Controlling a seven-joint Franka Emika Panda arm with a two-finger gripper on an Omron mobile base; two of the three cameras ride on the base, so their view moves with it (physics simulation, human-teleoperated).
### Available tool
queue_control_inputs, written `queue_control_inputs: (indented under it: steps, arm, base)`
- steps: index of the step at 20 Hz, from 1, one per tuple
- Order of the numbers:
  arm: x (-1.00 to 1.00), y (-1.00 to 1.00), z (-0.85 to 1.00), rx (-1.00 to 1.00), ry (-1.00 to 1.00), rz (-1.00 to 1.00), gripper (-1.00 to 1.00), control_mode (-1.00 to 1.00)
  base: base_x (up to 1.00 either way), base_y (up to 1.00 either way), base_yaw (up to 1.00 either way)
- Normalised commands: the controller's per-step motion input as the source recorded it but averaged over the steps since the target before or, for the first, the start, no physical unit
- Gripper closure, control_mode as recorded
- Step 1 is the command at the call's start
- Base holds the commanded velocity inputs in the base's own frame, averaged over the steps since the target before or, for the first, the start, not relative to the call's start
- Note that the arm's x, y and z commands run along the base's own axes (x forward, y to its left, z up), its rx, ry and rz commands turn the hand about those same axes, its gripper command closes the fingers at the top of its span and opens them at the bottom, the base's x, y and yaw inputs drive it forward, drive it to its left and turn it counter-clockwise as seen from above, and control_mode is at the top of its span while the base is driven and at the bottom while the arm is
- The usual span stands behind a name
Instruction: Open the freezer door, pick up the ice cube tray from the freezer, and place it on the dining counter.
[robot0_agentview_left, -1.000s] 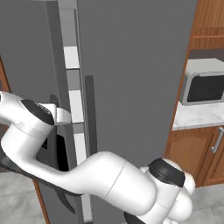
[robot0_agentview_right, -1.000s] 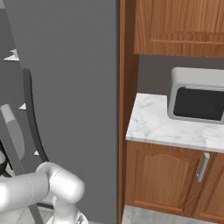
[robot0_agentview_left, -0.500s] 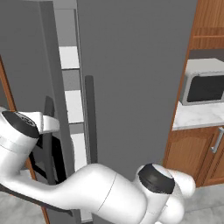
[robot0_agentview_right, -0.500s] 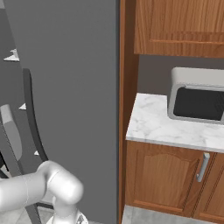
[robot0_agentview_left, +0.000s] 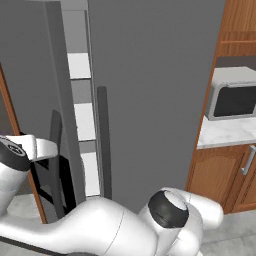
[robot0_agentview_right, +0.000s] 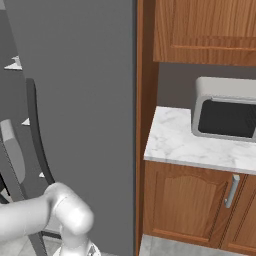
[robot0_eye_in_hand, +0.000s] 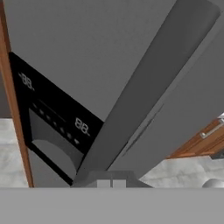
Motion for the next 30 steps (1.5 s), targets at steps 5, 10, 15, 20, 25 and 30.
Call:
queue_control_inputs:
  steps: [5, 10, 15, 20, 25, 30]
  arm:
    - [-0.19, -0.38, 0.27, 0.0, 0.0, 0.13, 1.0, -1.0]
    - [-0.12, -0.64, 0.22, 0.0, 0.0, 0.15, 1.0, -1.0]
    - [-0.16, -0.65, 0.13, 0.0, 0.0, 0.17, 1.0, -1.0]
    - [-0.07, -0.68, 0.12, 0.0, 0.0, 0.18, 1.0, -1.0]
    - [0.0, -0.65, 0.12, 0.09, -0.01, 0.19, 1.0, -1.0]
    - [0.01, -0.59, 0.1, 0.18, -0.03, 0.19, -1.0, -1.0]
  base:
    - [0.0, 0.0, 0.0]
    - [0.0, 0.0, 0.0]
    - [0.0, 0.0, 0.0]
    - [0.0, 0.0, 0.0]
    - [0.0, 0.0, 0.0]
    - [0.0, 0.0, 0.0]
